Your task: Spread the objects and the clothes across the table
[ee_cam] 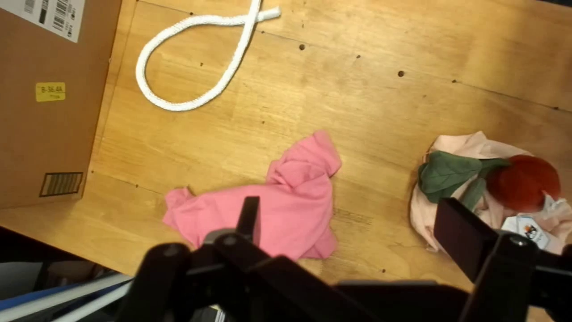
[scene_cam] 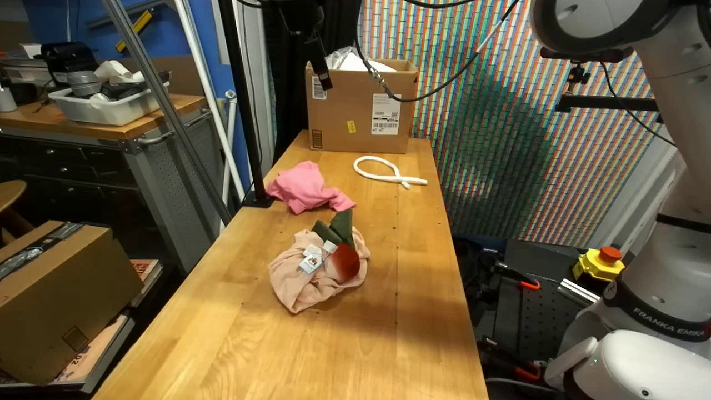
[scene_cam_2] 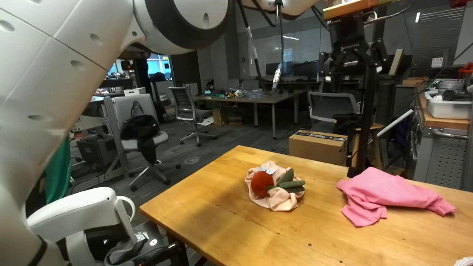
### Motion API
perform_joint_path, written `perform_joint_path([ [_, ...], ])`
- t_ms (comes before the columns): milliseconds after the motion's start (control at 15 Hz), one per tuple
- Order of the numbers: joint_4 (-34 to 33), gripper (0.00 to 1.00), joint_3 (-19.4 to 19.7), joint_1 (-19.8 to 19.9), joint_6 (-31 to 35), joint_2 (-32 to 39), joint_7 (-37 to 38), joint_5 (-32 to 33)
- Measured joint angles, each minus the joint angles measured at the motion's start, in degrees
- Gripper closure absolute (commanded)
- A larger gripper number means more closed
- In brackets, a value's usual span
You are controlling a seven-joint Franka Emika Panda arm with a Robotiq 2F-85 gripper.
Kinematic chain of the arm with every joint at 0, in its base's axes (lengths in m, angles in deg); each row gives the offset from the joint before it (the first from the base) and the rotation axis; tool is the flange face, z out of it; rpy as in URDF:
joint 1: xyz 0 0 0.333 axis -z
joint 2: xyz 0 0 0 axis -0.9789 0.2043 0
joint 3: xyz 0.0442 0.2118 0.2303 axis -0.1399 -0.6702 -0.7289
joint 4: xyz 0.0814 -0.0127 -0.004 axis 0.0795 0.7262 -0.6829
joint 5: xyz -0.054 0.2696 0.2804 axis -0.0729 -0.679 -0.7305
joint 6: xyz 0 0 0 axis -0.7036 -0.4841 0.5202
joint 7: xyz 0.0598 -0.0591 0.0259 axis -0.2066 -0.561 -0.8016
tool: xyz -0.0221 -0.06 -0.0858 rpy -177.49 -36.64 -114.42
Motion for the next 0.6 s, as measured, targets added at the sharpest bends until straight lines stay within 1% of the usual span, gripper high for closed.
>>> perform_joint_path([
  [333, 13.1, 0.00, -2.9, -1.9, 0.8, -7.6, 2.8, -1.5],
  [600, 24.4, 0.00, -5.6, -2.2, 5.4, -12.2, 5.0, -4.3],
])
